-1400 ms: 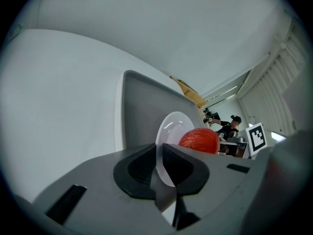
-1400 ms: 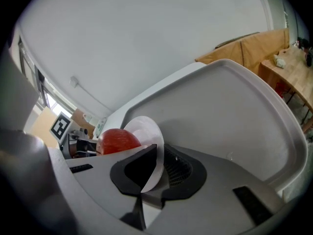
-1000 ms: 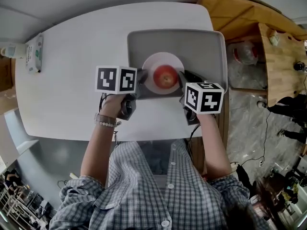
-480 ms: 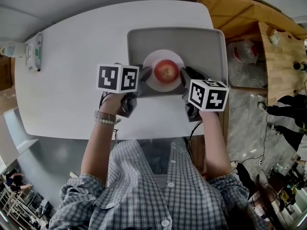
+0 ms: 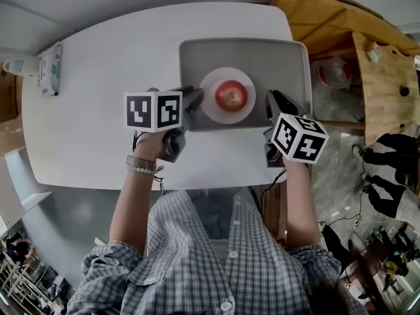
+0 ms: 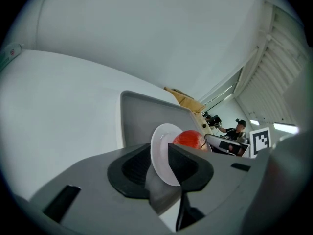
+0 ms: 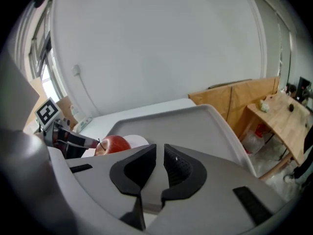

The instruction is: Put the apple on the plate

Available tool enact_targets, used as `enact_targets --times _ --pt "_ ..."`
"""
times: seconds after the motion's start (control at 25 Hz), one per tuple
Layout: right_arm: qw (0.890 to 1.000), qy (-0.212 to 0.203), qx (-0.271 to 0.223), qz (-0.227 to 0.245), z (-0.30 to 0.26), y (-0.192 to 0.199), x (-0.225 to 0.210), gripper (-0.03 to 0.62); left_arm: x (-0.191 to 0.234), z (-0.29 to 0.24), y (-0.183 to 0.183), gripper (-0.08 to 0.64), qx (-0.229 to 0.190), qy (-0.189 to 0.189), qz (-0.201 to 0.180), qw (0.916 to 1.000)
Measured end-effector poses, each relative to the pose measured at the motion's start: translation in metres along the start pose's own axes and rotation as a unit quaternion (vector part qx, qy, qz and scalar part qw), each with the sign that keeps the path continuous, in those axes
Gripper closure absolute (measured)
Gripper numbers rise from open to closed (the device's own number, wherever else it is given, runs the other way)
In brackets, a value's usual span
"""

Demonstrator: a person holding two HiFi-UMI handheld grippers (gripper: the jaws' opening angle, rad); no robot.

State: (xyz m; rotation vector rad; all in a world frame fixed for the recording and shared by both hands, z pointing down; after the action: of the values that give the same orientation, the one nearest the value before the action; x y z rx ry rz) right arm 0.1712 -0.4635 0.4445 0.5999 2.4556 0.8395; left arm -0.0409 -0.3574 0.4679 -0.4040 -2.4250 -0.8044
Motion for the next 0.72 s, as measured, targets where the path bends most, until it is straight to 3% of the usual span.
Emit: enact_targets --times 0.08,0.16,0.36,0.52,0.72 --pt "0.999 0.022 -0.027 0.033 0.014 -0.007 0.001 0.540 0.000 0.008 -0.001 0.449 -0.016 -0.002 -0.006 0.9999" --pt "0.997 0.038 -0.052 0.051 0.027 -0.012 0.001 0.545 -0.001 0.016 -0.002 0.503 -0.026 -0.003 -0.011 0.9996" --pt "0.994 0.053 -0.097 0.025 0.062 -0.016 0.002 0.552 -0.003 0.044 -0.003 0.541 -0.063 0.008 -0.017 0.9978" --pt "0.990 0.056 -0.126 0.020 0.087 -0.017 0.009 0.555 -0.007 0.071 -0.002 0.549 -0.105 0.020 -0.032 0.9937" --pt "0.990 0.033 -0.133 0.044 0.107 -0.006 0.043 0.555 -0.017 0.105 0.004 0.549 -0.128 0.023 -0.069 0.9892"
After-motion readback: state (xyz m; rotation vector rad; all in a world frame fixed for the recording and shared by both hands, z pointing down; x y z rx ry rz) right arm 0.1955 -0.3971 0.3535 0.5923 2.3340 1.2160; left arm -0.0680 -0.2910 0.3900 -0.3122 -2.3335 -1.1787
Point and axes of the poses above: the fingertips, and each gripper's own axes: z backward along the fingers, x to its left, y out of its underside, the point moved 5 cm from there along z, backward along the fingers, and after that the axes turned 5 degrees about -z, right-handed, at the moved point
